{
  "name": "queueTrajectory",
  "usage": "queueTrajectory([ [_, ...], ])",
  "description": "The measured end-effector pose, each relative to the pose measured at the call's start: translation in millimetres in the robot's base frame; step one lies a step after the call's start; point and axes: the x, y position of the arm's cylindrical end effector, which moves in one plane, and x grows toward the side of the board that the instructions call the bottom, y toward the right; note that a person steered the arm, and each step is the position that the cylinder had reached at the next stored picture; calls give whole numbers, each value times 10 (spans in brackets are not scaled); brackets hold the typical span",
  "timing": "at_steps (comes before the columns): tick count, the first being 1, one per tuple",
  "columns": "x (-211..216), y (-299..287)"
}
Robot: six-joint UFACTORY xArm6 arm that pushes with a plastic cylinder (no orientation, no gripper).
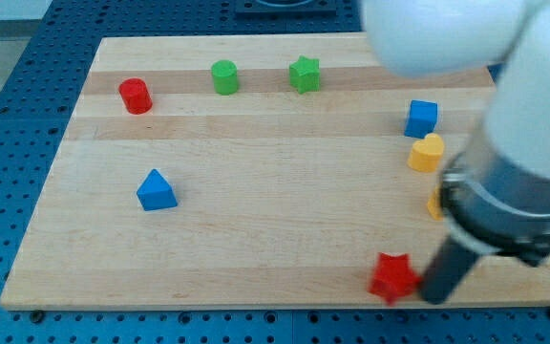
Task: Move the red star diagonal to the top right of the triangle
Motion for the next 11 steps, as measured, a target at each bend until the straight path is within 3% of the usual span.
queueTrajectory([
  [1,-73,-810],
  [2,-423,-1397],
  [3,-582,-1530],
  [4,-201,-1774],
  [5,-347,-1825],
  [7,-1430,-1717],
  [9,-1242,-1694],
  [11,-1632,-1844],
])
